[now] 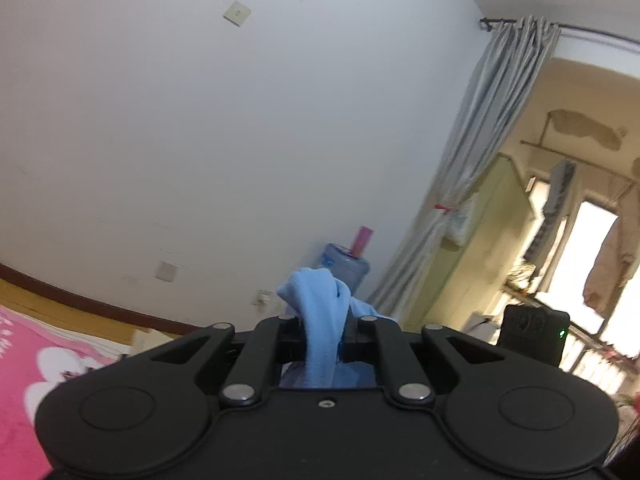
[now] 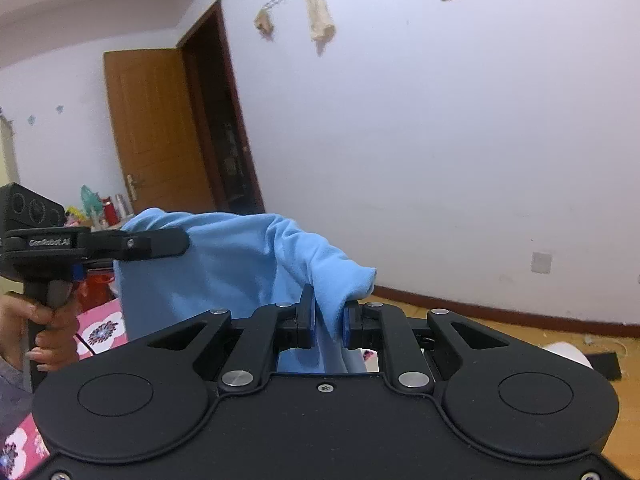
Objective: Organize soft objects
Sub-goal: 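Carry the hanging cloth with both grippers toward the white pillow area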
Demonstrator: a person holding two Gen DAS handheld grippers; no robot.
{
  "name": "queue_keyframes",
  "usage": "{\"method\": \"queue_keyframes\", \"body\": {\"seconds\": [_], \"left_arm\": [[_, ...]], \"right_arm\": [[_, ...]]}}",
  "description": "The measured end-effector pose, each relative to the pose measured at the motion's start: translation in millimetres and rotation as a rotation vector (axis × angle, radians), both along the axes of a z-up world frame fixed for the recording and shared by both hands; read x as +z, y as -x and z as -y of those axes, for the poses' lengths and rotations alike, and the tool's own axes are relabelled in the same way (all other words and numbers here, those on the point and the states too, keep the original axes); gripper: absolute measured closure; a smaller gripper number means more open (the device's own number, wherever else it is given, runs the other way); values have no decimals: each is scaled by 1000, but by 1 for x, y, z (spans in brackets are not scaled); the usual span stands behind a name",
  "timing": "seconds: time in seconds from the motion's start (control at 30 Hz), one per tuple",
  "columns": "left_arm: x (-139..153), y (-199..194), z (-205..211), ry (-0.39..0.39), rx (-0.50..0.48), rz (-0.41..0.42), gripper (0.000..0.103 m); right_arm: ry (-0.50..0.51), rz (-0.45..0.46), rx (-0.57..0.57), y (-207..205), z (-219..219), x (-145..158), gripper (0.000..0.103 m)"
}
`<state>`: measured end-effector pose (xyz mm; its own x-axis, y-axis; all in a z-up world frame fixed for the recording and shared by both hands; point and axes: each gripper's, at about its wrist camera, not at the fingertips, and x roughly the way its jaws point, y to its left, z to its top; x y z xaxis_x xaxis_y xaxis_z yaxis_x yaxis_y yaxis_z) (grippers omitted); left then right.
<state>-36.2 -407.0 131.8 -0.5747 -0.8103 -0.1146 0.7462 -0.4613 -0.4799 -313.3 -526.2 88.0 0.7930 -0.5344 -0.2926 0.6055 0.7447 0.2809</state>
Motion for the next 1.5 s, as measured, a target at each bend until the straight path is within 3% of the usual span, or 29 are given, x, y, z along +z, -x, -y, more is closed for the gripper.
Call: {"method": "queue_keyframes", "body": {"seconds": [0.23,0.4,0.73,1.07,1.27,1.5], "left_arm": [[1,11,21,36,-57,11,95],[-5,22,32,14,-33,-5,95],[-10,36,54,-36,41,47,95],[-19,24,79,-73,8,37,95],[-14,14,85,-81,2,79,95],[-28,6,97,-126,12,82,95]], "right_arm": [[28,-19,-105,21,-15,4,91],[13,-10,-83,38,-2,-6,91],[-69,30,-55,58,40,-42,91],[-117,45,-95,49,55,-46,91],[-131,44,-83,43,57,-45,91],[-156,22,-87,38,58,-51,91]]}}
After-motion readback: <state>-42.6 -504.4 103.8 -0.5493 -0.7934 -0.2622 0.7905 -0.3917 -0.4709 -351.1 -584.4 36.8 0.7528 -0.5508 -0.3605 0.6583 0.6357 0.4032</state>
